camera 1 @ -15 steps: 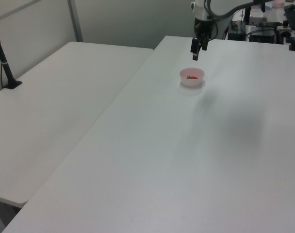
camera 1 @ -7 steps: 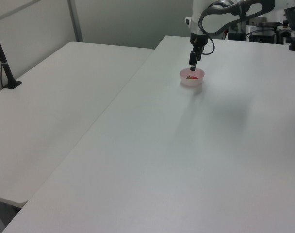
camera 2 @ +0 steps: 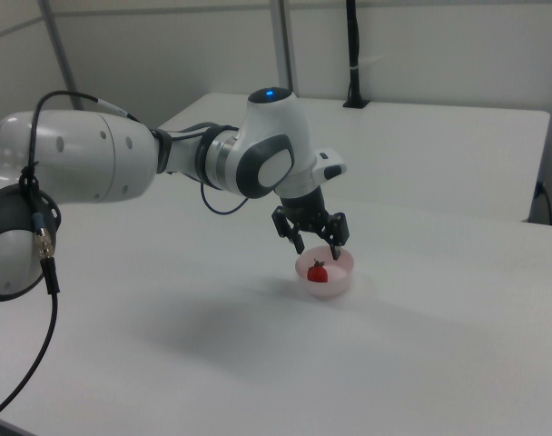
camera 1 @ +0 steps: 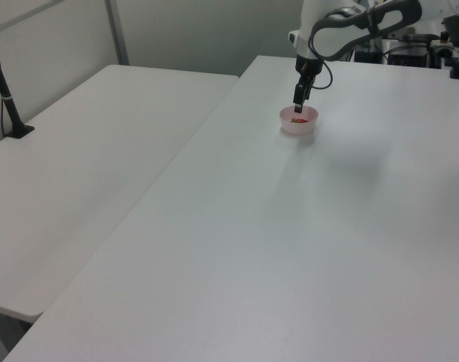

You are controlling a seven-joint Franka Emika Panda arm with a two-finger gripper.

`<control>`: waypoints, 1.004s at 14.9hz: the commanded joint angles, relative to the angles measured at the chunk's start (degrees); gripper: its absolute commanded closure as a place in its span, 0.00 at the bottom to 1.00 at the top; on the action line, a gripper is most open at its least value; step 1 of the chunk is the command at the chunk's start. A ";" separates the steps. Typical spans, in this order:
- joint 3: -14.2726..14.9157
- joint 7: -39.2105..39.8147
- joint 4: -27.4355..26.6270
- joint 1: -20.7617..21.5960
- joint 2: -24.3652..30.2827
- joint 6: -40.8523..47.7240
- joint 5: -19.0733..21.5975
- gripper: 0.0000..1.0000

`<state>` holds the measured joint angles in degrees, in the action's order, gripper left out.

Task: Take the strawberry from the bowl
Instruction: 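Close the gripper on the red strawberry inside the bowl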

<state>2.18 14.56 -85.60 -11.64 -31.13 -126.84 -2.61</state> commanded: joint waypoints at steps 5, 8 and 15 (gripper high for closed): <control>-0.24 1.88 0.52 -0.23 -2.53 -2.62 0.94 0.21; -0.24 1.97 0.52 -0.23 -3.31 -2.80 0.76 0.22; -0.24 1.97 0.52 -0.23 -4.90 -3.50 0.50 0.29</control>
<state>2.16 15.09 -85.49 -11.64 -35.13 -129.13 -2.61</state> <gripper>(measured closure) 0.256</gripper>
